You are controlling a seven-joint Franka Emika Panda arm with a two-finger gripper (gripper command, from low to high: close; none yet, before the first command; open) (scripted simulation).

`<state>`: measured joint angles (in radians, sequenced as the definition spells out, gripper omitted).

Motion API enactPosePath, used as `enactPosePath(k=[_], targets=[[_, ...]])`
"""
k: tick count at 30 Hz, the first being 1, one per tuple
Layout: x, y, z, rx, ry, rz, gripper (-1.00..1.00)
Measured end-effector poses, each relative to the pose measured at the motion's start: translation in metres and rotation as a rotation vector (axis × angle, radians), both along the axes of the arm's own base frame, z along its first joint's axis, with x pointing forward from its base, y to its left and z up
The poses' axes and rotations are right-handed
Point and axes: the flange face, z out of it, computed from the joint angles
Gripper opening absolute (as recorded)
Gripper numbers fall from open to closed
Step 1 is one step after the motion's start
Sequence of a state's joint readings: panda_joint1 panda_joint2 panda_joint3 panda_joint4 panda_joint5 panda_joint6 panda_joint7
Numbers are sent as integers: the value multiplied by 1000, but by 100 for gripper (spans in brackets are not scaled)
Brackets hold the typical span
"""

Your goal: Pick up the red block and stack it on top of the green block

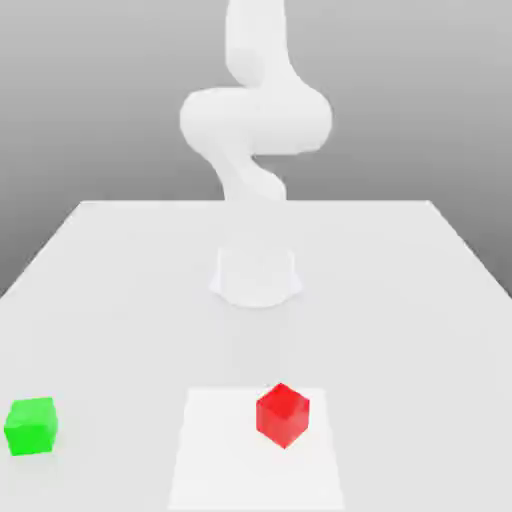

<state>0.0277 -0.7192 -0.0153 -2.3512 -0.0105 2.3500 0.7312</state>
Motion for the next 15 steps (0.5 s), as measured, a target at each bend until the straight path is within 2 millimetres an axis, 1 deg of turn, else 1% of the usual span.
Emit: enactPosePath(k=[3,5,7,9,11,13,15], targets=[[36,6,-74,-64,115,101,0],[51,10,-124,-102,188,170,0],[61,14,-174,-138,260,241,0],[64,19,-223,-169,331,315,0],[62,23,-271,-197,399,388,0],[55,26,-318,-222,467,464,0],[43,29,-362,-245,534,542,0]])
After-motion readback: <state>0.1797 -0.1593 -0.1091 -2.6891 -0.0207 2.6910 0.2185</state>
